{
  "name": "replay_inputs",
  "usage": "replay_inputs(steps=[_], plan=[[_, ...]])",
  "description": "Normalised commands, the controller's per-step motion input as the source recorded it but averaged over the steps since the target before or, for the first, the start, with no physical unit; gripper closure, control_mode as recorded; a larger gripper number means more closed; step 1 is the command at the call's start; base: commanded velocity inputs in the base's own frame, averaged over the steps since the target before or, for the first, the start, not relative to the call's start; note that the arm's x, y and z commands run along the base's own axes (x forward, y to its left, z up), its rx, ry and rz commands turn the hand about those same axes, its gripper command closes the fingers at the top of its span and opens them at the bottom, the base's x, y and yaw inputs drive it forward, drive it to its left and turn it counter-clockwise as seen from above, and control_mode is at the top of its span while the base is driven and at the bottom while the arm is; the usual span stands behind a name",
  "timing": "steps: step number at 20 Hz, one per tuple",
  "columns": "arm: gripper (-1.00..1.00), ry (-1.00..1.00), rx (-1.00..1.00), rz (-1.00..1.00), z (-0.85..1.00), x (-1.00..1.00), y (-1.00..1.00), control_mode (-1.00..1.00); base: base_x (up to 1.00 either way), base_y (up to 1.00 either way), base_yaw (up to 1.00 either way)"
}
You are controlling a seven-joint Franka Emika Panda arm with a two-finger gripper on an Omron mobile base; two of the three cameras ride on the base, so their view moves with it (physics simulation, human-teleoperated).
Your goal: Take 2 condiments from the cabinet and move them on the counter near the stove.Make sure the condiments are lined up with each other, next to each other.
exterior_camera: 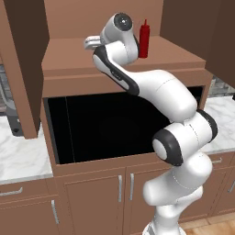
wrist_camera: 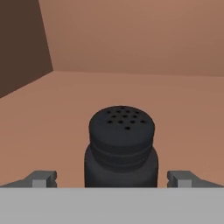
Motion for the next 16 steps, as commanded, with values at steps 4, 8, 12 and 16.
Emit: replay_inputs(steps=[4, 8, 12, 16], plan=[[-1.00, 0.00, 0.00, 0.00, -0.01, 0.03, 0.00, -1.00, 0.00, 0.00, 0.00], [1.00, 0.00, 0.00, 0.00, 0.00, 0.00, 0.00, -1.00, 0.00, 0.00, 0.00], [1.00, 0.00, 0.00, 0.00, 0.00, 0.00, 0.00, -1.00, 0.00, 0.00, 0.00], [1.00, 0.00, 0.00, 0.00, -0.04, 0.00, -0.04, -1.00, 0.00, 0.00, 0.00]])
